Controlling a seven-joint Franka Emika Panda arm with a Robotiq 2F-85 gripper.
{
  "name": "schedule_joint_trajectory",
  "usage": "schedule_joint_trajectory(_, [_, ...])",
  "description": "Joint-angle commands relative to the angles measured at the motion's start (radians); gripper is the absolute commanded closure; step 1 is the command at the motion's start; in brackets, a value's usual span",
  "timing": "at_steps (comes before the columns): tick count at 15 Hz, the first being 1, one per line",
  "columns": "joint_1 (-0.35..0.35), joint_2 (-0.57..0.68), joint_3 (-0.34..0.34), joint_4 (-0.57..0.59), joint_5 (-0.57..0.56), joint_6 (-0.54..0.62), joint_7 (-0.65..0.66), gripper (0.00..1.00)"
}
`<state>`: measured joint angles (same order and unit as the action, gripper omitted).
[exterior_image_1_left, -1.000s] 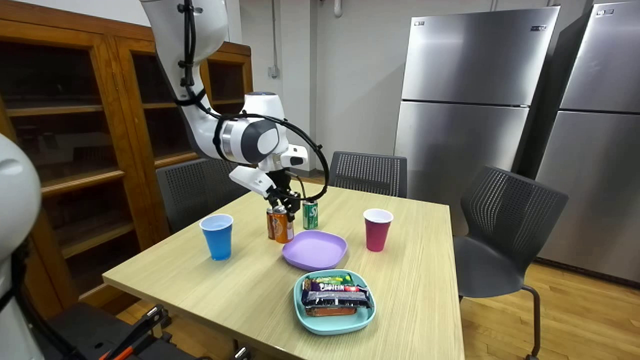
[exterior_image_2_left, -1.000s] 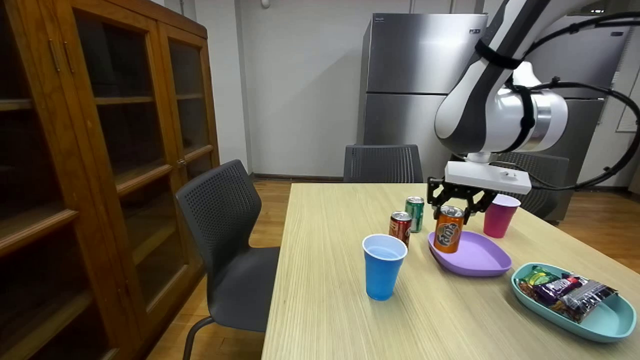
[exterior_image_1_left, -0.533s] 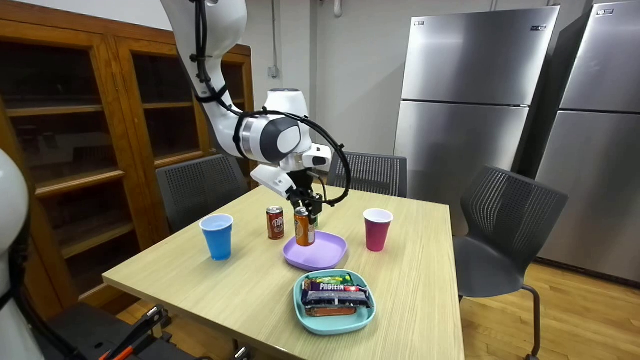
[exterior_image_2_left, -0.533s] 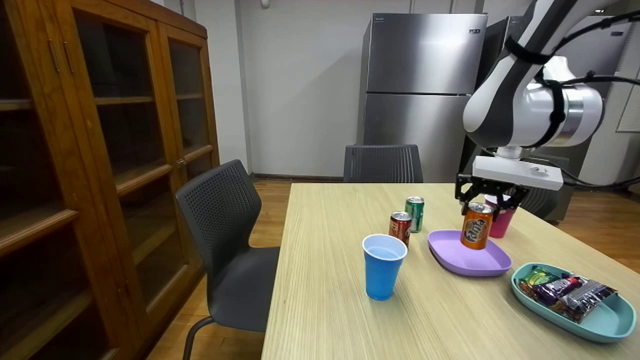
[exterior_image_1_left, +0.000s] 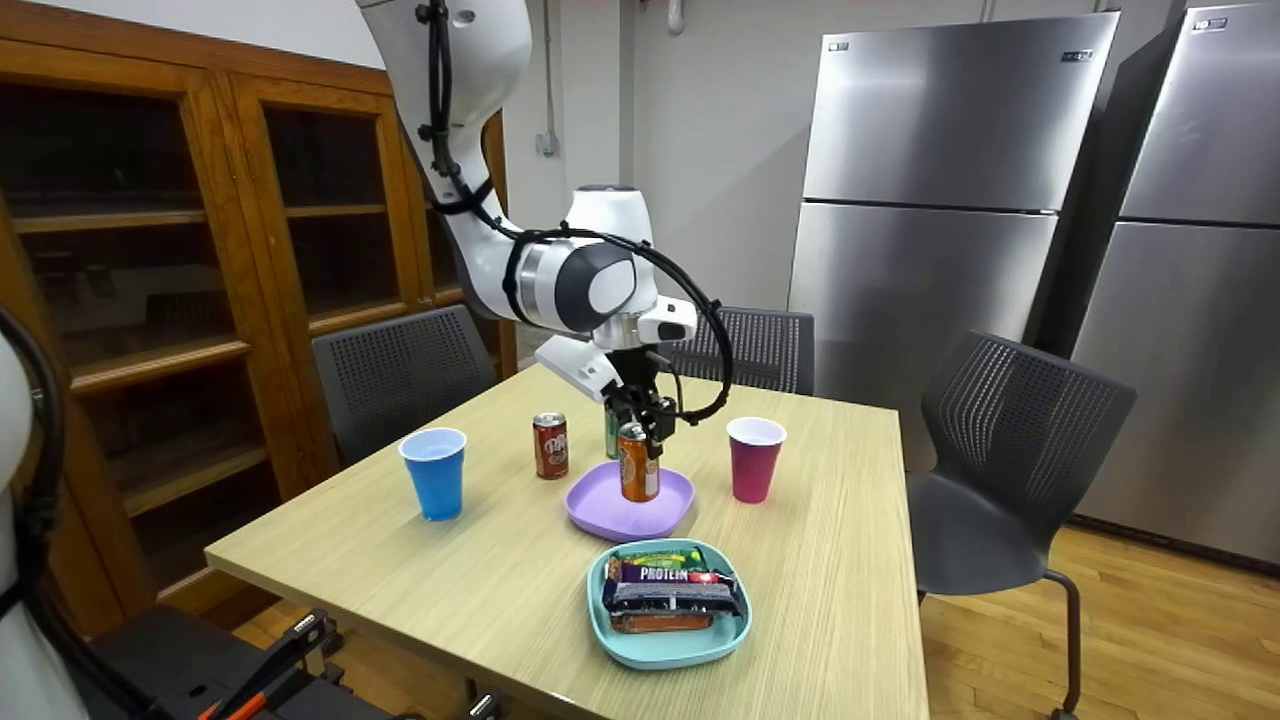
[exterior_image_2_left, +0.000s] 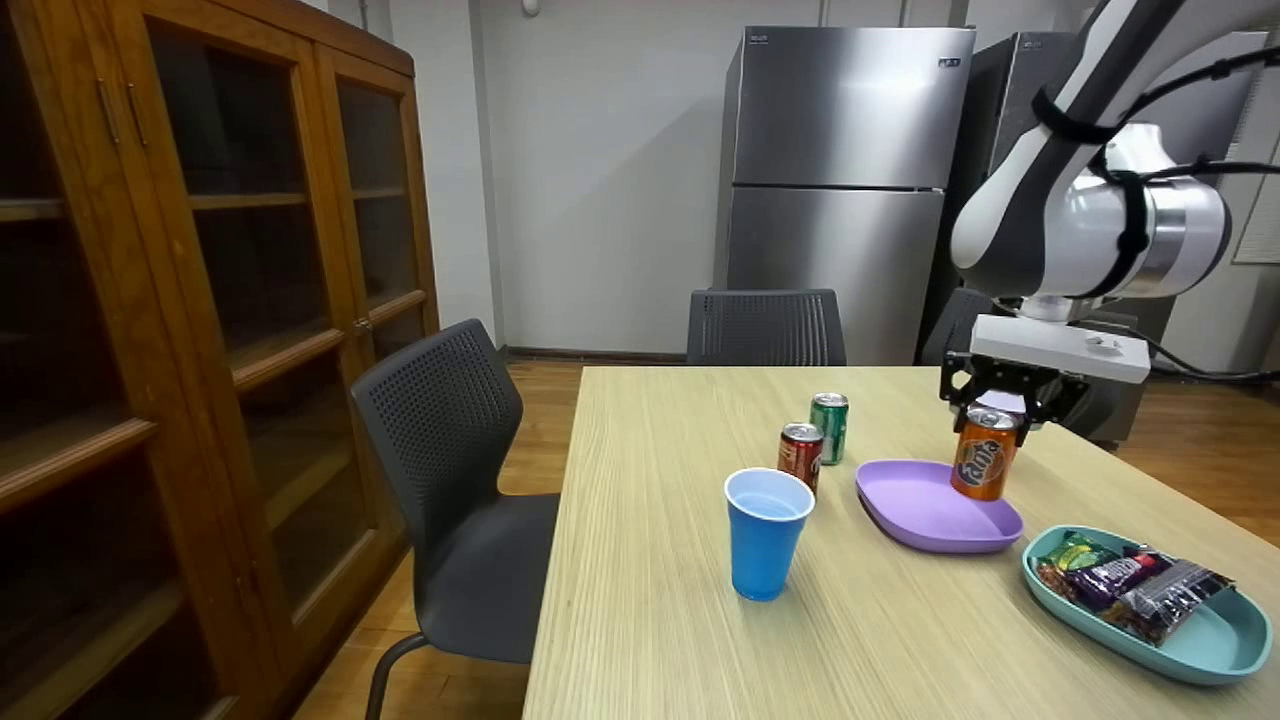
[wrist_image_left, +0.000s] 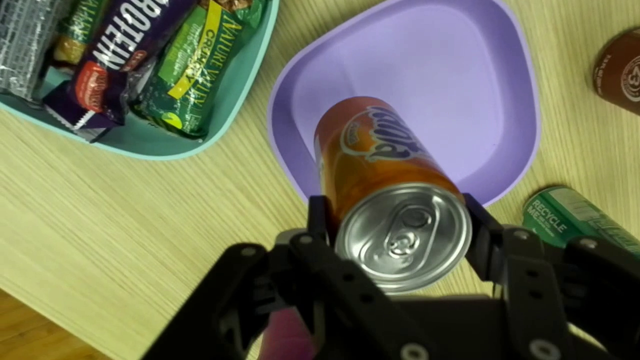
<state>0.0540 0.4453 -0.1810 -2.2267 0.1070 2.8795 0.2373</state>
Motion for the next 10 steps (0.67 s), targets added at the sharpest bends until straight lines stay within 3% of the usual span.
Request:
schedule_joint_trajectory(1, [-0.017,0.048,0.014,0.069,0.004,-0.05,0.034,0.61])
schedule_joint_trajectory(10, [-0.016,0.098,0.004,0.105,0.002,-0.074,0.058,0.61])
